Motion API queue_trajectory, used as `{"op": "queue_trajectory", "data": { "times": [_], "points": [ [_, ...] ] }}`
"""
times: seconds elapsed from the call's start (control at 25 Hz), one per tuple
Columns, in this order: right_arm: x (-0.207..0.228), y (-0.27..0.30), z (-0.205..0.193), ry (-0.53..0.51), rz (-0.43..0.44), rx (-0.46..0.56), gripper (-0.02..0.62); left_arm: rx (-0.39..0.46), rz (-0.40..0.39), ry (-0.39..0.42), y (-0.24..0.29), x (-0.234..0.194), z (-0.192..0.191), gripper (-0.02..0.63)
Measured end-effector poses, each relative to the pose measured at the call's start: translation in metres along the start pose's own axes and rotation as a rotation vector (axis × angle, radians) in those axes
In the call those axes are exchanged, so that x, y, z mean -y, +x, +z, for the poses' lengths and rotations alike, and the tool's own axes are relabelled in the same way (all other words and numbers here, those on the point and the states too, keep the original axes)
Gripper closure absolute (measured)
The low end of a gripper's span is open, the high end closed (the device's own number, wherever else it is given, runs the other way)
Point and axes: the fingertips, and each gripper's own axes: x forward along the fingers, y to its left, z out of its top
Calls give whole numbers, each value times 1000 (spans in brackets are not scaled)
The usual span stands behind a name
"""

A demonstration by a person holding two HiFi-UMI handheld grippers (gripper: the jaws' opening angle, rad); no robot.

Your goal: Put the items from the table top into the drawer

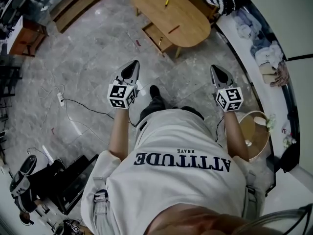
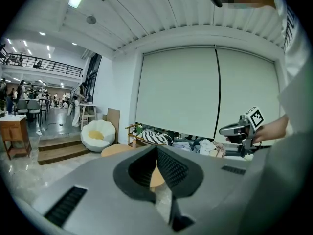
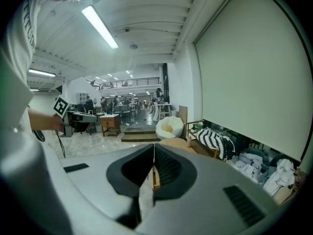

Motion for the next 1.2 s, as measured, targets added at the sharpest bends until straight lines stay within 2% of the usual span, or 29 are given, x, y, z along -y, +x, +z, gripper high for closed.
{"op": "queue_trajectory", "data": {
  "times": [0.48,0.88,1.2],
  "points": [
    [-17,94,44,8,-51,-6,575,-1,-72,12,52,-98,26,584],
    [-31,161,71,3,-91,-8,575,-8,-120,26,79,-171,33,584],
    [-38,188,70,2,-83,-29,575,-3,-130,31,92,-196,37,584]
  ]
}}
